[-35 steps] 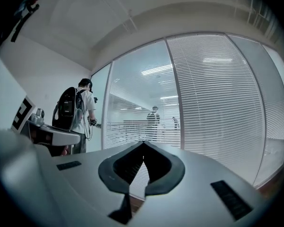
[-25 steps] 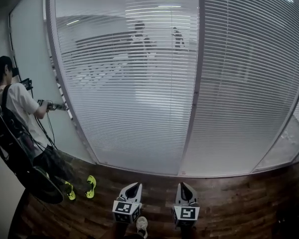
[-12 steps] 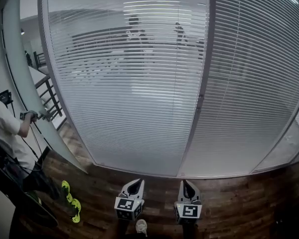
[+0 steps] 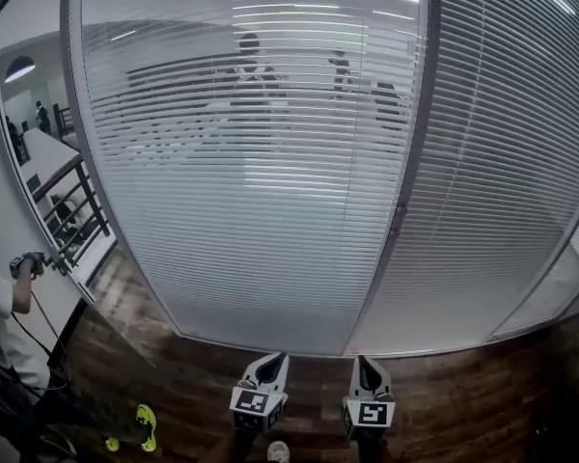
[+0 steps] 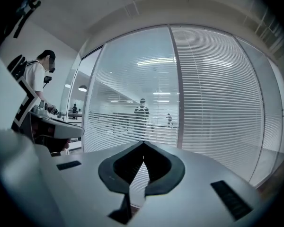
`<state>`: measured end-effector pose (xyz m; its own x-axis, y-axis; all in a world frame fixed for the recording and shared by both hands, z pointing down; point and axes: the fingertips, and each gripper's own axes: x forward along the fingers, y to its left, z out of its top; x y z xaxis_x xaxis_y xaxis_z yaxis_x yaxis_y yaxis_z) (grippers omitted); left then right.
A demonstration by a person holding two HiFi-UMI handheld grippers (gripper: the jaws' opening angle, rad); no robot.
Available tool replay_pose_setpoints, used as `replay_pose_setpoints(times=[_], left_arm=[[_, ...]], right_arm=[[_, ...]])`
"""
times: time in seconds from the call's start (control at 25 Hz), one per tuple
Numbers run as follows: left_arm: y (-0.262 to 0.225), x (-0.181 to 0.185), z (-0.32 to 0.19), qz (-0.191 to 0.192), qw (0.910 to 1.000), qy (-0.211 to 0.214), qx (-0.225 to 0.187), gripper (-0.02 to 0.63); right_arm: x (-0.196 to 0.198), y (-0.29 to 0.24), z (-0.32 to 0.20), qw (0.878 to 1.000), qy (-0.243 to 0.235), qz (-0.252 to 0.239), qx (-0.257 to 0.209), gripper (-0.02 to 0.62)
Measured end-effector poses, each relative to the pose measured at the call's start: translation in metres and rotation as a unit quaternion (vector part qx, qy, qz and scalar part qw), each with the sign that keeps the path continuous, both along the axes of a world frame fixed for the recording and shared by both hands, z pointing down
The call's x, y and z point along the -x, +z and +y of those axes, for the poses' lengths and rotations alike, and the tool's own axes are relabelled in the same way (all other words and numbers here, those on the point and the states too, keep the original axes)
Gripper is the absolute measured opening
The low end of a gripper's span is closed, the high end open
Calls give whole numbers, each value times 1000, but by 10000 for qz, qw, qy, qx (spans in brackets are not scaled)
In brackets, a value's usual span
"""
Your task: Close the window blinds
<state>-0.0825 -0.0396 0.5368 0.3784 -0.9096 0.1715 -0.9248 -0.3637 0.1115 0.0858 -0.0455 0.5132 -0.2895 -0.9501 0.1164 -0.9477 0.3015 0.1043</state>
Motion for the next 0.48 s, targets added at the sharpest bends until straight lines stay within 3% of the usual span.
replay_pose_setpoints(times=[0.48], left_arm=[[2, 34, -38, -11, 9994, 332, -120, 0]], right_arm=[[37, -2, -31, 9997, 207, 94, -83, 3]])
